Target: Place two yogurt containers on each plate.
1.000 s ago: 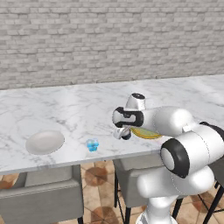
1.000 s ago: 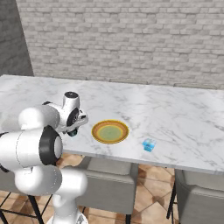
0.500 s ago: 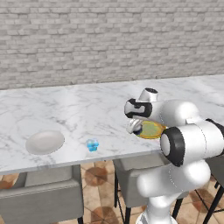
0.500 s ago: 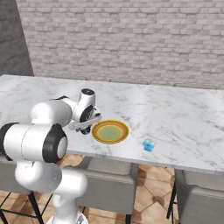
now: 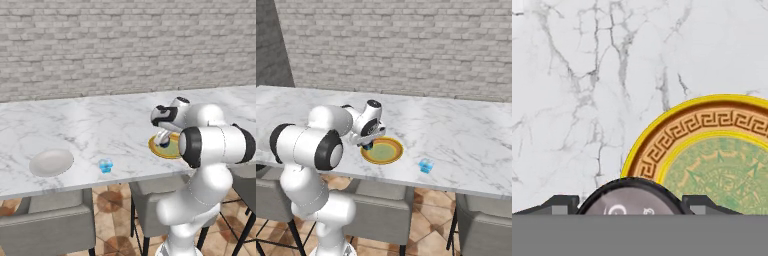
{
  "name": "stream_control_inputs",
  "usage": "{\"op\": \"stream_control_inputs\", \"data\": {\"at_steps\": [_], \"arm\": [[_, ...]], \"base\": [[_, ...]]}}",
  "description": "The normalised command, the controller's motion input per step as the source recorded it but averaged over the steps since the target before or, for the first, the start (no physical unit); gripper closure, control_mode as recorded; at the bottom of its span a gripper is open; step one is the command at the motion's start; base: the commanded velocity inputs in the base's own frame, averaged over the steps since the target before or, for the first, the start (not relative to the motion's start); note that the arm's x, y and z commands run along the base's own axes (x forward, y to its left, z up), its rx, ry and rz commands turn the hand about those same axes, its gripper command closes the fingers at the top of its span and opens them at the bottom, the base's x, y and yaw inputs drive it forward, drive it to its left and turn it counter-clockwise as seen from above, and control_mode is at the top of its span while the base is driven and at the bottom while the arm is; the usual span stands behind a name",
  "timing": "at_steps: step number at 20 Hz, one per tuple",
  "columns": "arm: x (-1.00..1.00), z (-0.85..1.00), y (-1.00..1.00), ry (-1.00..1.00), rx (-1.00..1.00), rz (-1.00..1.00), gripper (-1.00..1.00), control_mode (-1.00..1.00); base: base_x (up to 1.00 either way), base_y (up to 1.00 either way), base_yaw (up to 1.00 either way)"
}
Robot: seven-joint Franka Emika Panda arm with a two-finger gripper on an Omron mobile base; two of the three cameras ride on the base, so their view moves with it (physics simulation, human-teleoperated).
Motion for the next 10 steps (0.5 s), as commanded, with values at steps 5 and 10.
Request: {"op": "stream_control_inputs", "data": {"at_steps": [5, 10], "arm": [[0.53, 0.0, -0.3, 0.0, 0.1, 0.0, 1.0, -1.0], [0.35, -0.03, -0.18, 0.02, 0.11, -0.01, 1.0, -1.0]], "base": [[0.0, 0.0, 0.0], [0.0, 0.0, 0.0]]}}
